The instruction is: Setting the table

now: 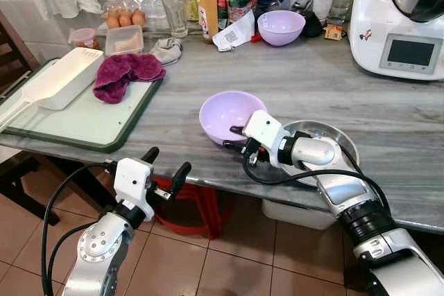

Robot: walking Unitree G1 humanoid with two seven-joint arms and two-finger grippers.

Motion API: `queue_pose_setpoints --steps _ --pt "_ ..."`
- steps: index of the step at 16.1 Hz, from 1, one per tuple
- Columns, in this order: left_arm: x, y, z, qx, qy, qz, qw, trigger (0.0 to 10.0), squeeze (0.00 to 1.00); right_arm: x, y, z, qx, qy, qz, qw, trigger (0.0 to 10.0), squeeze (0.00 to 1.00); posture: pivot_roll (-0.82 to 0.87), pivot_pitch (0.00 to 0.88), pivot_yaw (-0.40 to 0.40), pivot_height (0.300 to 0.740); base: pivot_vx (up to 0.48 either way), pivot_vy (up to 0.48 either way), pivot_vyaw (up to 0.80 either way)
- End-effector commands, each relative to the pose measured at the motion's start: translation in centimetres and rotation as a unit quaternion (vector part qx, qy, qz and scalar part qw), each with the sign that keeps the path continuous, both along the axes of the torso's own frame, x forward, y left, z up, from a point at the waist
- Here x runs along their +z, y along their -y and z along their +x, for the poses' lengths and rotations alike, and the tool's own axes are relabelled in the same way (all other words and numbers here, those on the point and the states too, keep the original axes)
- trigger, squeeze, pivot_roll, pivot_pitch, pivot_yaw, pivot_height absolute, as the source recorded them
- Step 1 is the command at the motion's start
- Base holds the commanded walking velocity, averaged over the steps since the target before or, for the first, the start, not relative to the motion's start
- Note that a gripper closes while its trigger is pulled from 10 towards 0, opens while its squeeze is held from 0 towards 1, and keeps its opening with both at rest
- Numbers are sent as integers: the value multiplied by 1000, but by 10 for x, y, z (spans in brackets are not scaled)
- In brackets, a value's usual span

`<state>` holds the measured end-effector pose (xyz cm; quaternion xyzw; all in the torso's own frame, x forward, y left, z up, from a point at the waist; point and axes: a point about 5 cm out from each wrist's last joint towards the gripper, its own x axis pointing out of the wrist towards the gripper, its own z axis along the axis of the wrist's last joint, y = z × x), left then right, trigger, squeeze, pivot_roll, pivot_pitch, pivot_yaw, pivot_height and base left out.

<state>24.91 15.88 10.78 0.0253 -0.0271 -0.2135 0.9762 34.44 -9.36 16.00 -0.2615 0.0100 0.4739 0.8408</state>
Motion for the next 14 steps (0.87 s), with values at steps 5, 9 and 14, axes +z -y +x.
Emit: queue_pose_setpoints --steps 5,9,14 --pt "-1 0 2 -3 -1 6 1000 10000 0 28 -1 7 -23 68 39 997 10000 1000 -83 102 87 740 0 0 0" --pt "-2 1 3 -5 -2 5 1000 10000 0 34 -3 1 -31 85 68 994 10000 1000 -91 99 88 740 0 0 0" --pt "-4 3 4 -12 -2 3 1000 10000 0 44 3 -6 -75 108 112 985 10000 1000 -98 105 82 740 0 0 0"
